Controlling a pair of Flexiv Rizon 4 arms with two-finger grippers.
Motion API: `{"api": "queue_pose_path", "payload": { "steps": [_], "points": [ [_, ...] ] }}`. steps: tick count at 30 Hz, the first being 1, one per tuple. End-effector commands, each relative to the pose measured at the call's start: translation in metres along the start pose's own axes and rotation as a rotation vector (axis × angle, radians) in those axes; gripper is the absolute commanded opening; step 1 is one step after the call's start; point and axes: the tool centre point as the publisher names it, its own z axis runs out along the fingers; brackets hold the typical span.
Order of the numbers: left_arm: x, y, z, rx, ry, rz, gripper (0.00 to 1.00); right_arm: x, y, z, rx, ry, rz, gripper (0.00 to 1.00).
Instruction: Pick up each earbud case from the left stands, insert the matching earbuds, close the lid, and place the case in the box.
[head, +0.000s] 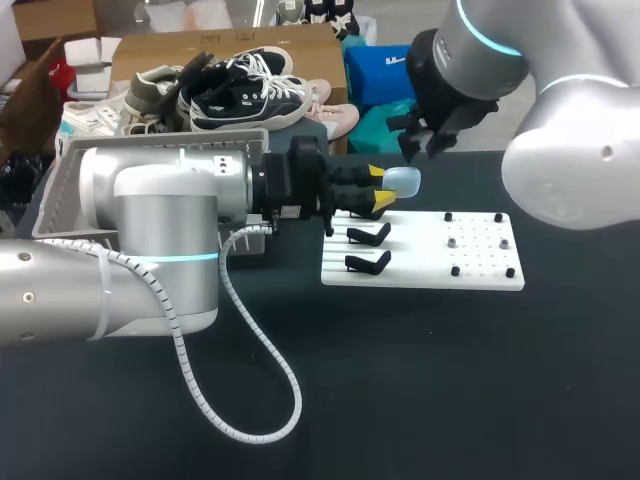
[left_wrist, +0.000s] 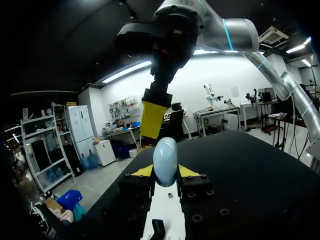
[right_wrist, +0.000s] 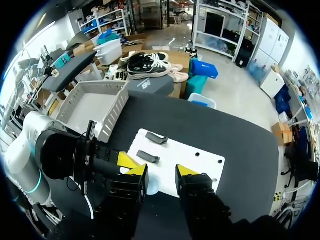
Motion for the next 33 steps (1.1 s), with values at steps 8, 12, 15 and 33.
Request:
{"api": "queue_pose_path", "payload": {
  "steps": [8,12,15,33],
  "points": [
    [-0.001,0.011,-0.038,-0.064,0.013,0.051,0.0,0.036,-0.02,-0.015,-0.038,-0.057,0.086,0.33],
    [0.007,0.022,-0.083,-0.142,0.059,0.071,0.0,0.044,-0.022,-0.013,-0.031,-0.042,0.104,0.33],
    [0.018,0.029,-0.117,-0.222,0.147,0.09,0.0,0.051,-0.022,-0.013,-0.023,-0.031,0.116,0.34],
    [0.09,0.078,-0.226,-0.416,0.317,0.073,0.0,0.065,-0.015,0.006,0.014,0.069,0.167,0.32]
  ]
}}
